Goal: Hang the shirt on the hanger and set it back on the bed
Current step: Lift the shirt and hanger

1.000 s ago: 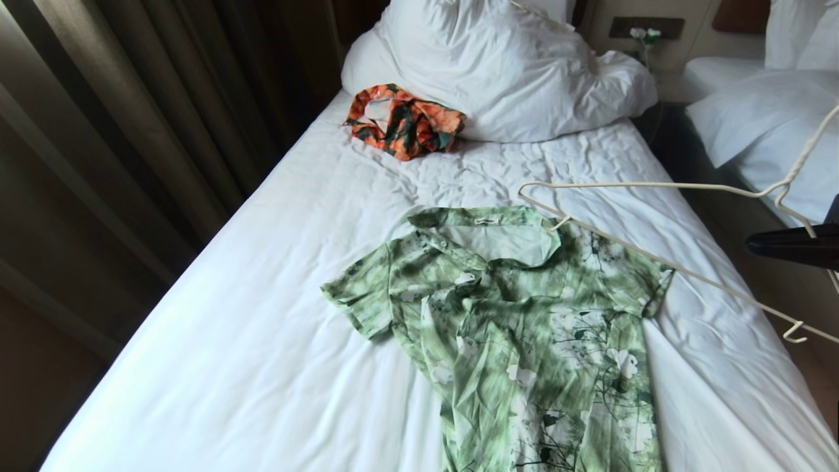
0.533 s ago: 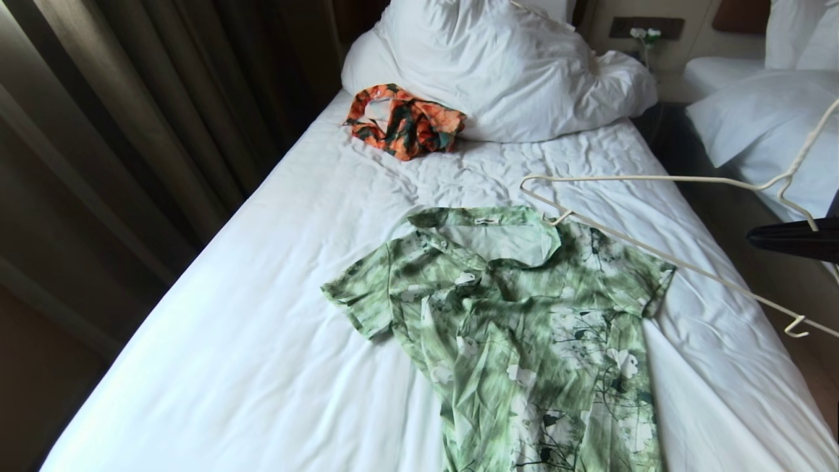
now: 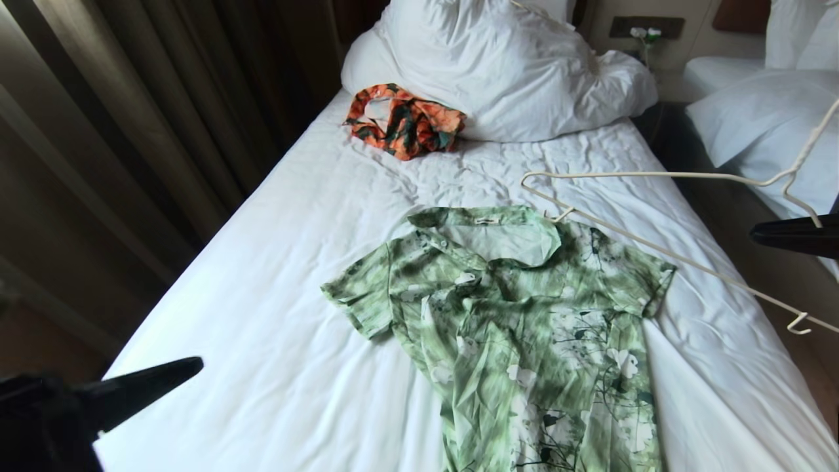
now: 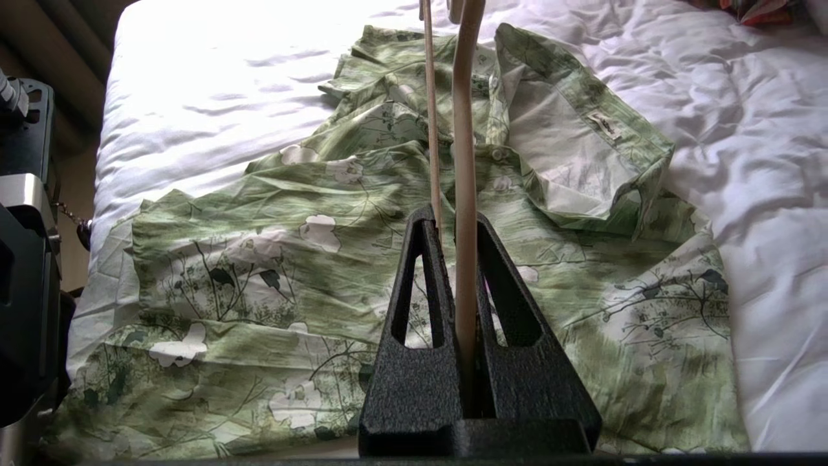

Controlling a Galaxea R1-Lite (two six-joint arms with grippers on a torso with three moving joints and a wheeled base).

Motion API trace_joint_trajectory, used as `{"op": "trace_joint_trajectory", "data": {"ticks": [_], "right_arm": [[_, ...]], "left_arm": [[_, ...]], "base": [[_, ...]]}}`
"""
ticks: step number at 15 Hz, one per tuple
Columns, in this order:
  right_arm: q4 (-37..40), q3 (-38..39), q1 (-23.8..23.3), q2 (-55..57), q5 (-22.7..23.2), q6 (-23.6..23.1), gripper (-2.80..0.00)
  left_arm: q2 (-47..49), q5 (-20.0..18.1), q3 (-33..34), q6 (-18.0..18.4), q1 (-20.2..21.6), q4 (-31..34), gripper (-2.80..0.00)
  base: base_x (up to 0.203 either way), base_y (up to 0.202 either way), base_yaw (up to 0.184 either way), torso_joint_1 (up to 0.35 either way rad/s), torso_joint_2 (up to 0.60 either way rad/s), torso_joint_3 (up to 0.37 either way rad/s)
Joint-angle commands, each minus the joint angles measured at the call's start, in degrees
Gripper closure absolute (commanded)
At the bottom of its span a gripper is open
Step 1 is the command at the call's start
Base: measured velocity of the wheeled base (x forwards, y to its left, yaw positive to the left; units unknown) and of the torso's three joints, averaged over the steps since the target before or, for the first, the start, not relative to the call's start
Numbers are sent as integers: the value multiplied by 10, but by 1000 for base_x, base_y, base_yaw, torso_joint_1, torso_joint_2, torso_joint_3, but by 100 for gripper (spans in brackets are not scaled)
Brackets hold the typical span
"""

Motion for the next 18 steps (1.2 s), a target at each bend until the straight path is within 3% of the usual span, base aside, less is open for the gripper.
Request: {"op": "trace_joint_trajectory", "data": {"ticks": [1,4,6,11,12,16,18], "right_arm": [[2,-6,0,0,5,-4,0],[1,-23,-2,0,14,-4,0],[1,-33,-4,-1,23,-4,0],[-9,-32,-22,8,23,-5,0],[-9,-32,-23,13,23,-5,0],[-10,-25,-30,20,22,-5,0],[-10,-25,-35,19,23,-6,0]], "left_arm": [[167,-7,-41,-16,-47,-30,0],[352,16,-139,-49,-138,-102,0],[465,32,-226,-62,-175,-127,0],[664,69,-499,-89,-217,-102,0],[693,81,-545,-91,-219,-91,-280],[794,183,-735,-91,-220,-29,-280],[832,240,-825,-92,-214,45,-280]], "base": [[0,0,0,0,0,0],[0,0,0,0,0,0],[0,0,0,0,0,0],[0,0,0,0,0,0],[0,0,0,0,0,0],[0,0,0,0,0,0],[0,0,0,0,0,0]]}}
